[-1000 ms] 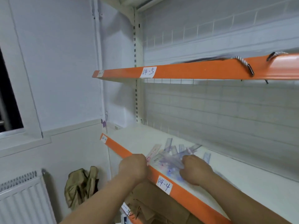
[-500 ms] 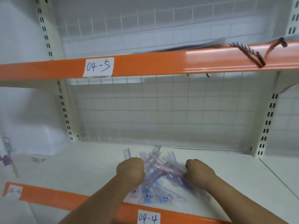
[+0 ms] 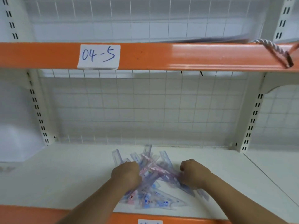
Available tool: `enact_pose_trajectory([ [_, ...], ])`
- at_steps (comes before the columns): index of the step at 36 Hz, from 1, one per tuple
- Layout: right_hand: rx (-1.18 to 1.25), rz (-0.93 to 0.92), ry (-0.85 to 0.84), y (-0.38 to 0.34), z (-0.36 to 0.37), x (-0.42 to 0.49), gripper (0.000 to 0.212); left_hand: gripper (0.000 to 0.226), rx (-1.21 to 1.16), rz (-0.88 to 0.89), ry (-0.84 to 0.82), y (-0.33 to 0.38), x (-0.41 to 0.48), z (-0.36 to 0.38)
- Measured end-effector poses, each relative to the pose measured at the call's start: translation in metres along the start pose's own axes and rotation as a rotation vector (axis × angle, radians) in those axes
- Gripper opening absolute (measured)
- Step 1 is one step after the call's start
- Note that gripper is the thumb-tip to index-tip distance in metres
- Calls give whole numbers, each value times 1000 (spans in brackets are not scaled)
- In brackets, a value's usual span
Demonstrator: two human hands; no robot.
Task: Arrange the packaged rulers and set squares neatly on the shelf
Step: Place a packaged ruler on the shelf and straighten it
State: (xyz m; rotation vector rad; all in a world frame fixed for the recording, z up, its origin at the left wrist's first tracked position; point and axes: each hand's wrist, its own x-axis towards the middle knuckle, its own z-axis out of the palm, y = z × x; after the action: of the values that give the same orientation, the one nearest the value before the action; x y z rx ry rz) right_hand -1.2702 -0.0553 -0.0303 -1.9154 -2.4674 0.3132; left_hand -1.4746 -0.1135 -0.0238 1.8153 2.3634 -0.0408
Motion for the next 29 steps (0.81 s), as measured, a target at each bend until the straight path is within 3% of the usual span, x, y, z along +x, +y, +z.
enact_pose_trajectory([
  [4, 1, -52, 27, -5, -8, 10, 41, 14, -33, -10, 20, -6, 3, 1],
  [14, 23, -351, 129, -40, -9, 24, 30, 26, -55, -56, 22, -26, 1, -3],
  [17, 1, -451, 102, -51, -6, 27, 32, 40, -59, -53, -21, -30, -3, -4],
  [21, -50, -592, 91, -64, 0, 30, 39, 25, -24, -29, -78, -33, -10, -4],
  [24, -127, -663, 70, -70, 6, 36, 51, 40, -40, -39, -75, -33, -15, -2],
  [29, -209, -731, 19, -75, 9, 42, 52, 42, -35, -42, -56, -35, -20, 1],
])
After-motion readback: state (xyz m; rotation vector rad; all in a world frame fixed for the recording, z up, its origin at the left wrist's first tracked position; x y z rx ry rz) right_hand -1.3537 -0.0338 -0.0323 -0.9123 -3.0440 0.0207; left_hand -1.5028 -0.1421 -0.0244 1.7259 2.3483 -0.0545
